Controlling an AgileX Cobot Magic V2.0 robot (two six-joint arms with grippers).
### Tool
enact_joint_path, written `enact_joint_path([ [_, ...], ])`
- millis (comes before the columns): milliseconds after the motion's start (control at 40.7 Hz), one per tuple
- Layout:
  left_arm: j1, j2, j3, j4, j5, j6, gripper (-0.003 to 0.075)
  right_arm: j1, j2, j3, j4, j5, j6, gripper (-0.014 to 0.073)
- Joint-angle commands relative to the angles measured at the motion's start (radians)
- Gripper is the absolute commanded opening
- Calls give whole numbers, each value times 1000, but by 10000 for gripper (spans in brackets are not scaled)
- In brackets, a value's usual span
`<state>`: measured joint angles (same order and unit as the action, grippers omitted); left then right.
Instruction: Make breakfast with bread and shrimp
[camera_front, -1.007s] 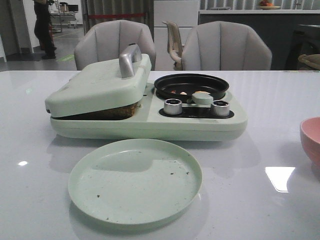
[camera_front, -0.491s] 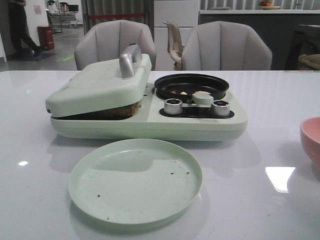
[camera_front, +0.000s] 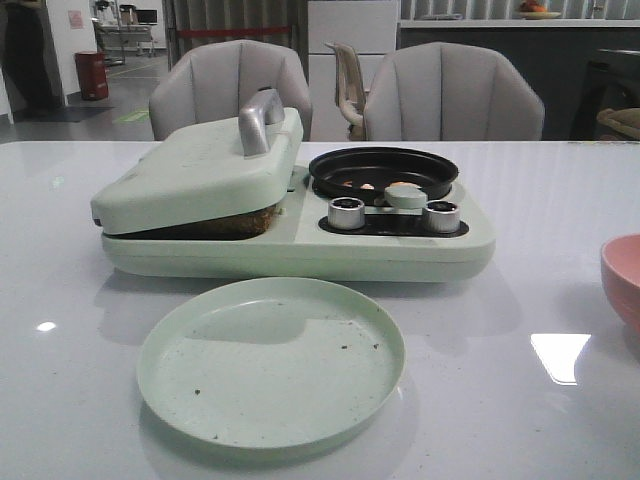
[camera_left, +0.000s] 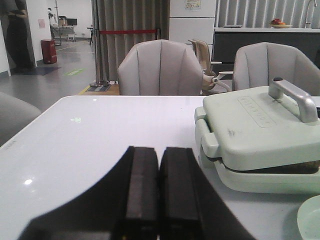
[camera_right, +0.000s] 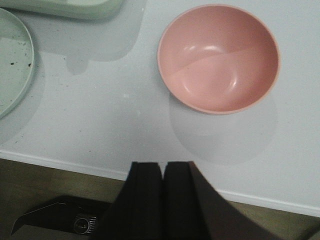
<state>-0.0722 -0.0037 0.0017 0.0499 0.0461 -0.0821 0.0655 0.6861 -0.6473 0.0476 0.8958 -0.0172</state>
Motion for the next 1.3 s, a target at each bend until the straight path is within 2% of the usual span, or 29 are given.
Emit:
enact_joint_path([
  [0,-4,-22,6,-11,-90,-9,101,3,-2,-26,-6,-58,0,35],
  [319,-4,-22,6,-11,-90,-9,101,3,-2,-26,-6,-59,0,35],
  [467,-4,-22,6,-11,-90,-9,101,-15,-80,7,-8,-91,-9,35],
  [614,-4,-22,6,-11,-90,-9,101,-18,-213,130,14,-249,-79,35],
  [810,-4,-22,6,-11,-90,-9,101,-76,-420,355,50,-557,-80,35],
  [1007,-4,-22,6,-11,-90,-9,101,-111,-626,545,140,-790,-80,35],
  [1154,-4,-22,6,-11,-90,-9,101,-111,-709,651,147,-917,-80,35],
  [1277,-4,-22,6,-11,-90,-9,101,-105,-713,657,147,-960,-80,35],
])
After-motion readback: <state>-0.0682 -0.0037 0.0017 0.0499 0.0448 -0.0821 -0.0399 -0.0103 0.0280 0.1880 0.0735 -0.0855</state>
